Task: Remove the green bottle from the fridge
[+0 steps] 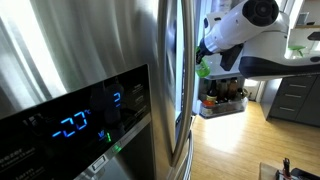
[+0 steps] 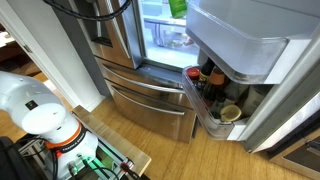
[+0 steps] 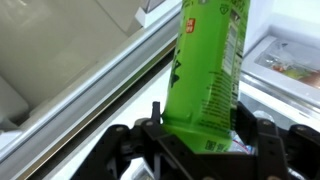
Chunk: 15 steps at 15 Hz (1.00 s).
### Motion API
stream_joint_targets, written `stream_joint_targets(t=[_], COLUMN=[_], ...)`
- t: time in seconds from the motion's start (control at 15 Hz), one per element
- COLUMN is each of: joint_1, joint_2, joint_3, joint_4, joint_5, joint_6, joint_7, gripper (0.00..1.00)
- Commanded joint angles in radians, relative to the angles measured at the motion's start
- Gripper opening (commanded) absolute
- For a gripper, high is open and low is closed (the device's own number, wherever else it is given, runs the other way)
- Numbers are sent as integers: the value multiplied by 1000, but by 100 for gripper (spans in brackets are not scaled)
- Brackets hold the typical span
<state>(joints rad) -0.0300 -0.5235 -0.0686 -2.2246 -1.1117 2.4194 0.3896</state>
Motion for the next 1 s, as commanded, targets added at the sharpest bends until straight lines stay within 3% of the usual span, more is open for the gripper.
stream_joint_targets(t=[0.0, 0.2, 0.33, 0.4, 0.93], joint_1=[-33, -61, -14, -43, -29], joint_2=[75, 145, 190, 139, 188], joint_3=[-54, -90, -149, -112, -134], joint_4=[26, 27, 30, 7, 28], joint_5=[67, 182, 249, 183, 229], joint_6=[177, 330, 403, 351, 390], joint_7=[95, 114, 128, 113, 125], gripper=[44, 44, 44, 69, 69])
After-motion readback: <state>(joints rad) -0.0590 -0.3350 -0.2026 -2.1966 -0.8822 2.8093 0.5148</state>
